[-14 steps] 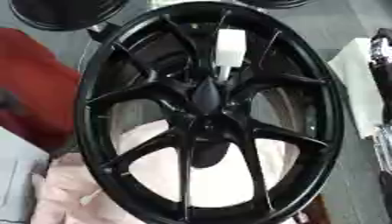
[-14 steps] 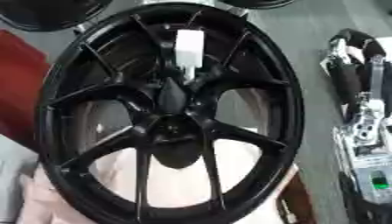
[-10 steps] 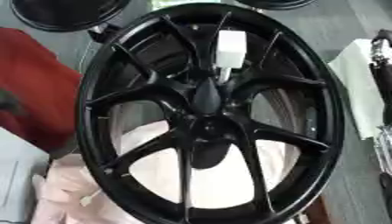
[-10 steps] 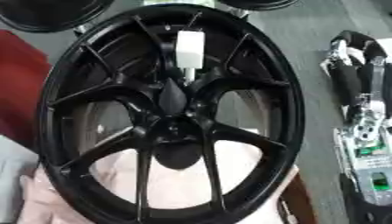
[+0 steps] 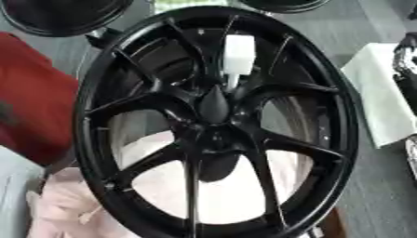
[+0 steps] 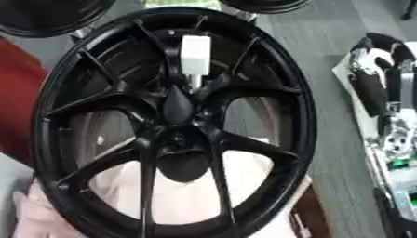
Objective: Pull the pin out of the wheel hub.
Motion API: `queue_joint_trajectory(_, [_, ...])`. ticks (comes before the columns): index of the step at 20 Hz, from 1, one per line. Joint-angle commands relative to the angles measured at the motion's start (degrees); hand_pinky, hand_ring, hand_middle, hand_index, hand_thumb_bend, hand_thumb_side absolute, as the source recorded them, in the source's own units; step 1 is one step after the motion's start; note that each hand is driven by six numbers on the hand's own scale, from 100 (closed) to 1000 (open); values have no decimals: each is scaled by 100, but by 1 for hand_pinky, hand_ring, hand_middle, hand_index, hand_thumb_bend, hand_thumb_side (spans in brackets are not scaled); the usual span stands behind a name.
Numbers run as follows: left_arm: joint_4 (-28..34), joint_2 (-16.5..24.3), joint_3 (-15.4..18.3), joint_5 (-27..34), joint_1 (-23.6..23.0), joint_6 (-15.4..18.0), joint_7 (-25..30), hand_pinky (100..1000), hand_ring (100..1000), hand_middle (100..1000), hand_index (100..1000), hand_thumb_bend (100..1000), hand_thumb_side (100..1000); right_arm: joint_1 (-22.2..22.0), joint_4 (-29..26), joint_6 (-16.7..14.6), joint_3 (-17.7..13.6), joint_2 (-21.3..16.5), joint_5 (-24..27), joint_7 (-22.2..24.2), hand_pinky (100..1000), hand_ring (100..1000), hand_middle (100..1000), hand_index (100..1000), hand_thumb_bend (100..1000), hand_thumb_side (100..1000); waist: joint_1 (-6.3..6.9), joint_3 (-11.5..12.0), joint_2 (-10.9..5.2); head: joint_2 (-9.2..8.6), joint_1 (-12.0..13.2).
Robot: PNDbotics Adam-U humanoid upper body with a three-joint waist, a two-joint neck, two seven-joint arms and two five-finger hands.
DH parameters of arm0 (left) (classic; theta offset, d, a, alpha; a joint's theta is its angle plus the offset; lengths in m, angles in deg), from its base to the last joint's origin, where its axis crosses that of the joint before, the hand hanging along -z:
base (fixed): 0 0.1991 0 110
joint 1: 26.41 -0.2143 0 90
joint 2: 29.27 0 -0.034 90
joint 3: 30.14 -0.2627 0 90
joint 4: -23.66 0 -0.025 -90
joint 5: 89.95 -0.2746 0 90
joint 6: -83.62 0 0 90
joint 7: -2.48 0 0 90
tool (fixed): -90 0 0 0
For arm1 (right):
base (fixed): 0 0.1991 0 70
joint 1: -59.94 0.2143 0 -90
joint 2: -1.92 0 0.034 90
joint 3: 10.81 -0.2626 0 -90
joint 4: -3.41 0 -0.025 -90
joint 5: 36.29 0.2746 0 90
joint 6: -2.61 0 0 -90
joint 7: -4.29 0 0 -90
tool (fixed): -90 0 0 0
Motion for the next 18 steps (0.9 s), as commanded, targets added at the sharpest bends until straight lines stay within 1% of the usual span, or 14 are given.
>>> queue_joint_trajectory(1, [96,221,79,-18,-20,70,-26,595,632,540,745,100,676,-187,-141,-362,-16,-810,125,140,922,1000,743,790,100,524,-90,-22,-167,-14,5])
queue_joint_trajectory(5, [80,259,89,-94,-71,101,-33,595,632,539,745,100,678,-432,-141,-760,-56,-1685,359,285,922,1000,748,797,100,510,-97,-59,-156,-67,66])
queue_joint_trajectory(7, [80,277,94,-121,-84,127,-38,595,632,538,745,100,678,-486,-141,-906,-79,-2114,357,365,922,1000,757,807,100,477,-89,-67,-145,-86,94])
queue_joint_trajectory(8, [73,283,97,-137,-95,137,-41,595,631,538,745,100,683,-492,-141,-949,-87,-2312,295,406,923,997,762,813,100,446,-85,-74,-140,-90,106])
queue_joint_trajectory(10, [34,283,100,-200,-122,137,-50,594,631,537,745,100,692,-475,-141,-941,-28,-2745,105,519,923,991,766,817,100,378,-82,-89,-127,-117,121])
queue_joint_trajectory(12, [15,273,88,-257,-135,142,-44,594,631,537,745,100,693,-417,-141,-866,93,-3133,-22,653,923,991,771,821,100,337,-88,-90,-116,-142,119])
queue_joint_trajectory(13, [11,268,84,-277,-138,145,-41,594,631,537,745,100,693,-380,-141,-832,139,-3266,-48,720,923,991,771,821,100,337,-90,-89,-113,-149,121])
queue_joint_trajectory(15, [7,263,80,-299,-141,152,-42,594,631,537,745,100,693,-335,-141,-789,173,-3368,-57,794,923,991,771,821,100,337,-90,-90,-112,-153,124])
queue_joint_trajectory(16, [6,271,78,-310,-143,157,-41,594,631,536,745,100,693,-292,-141,-812,214,-3548,-60,859,926,991,779,829,100,288,-100,-75,-104,-164,117])
queue_joint_trajectory(18, [4,292,81,-341,-160,171,-44,594,631,536,744,100,696,-151,-141,-869,297,-3914,-4,1057,928,993,785,834,100,251,-114,-66,-88,-184,122])
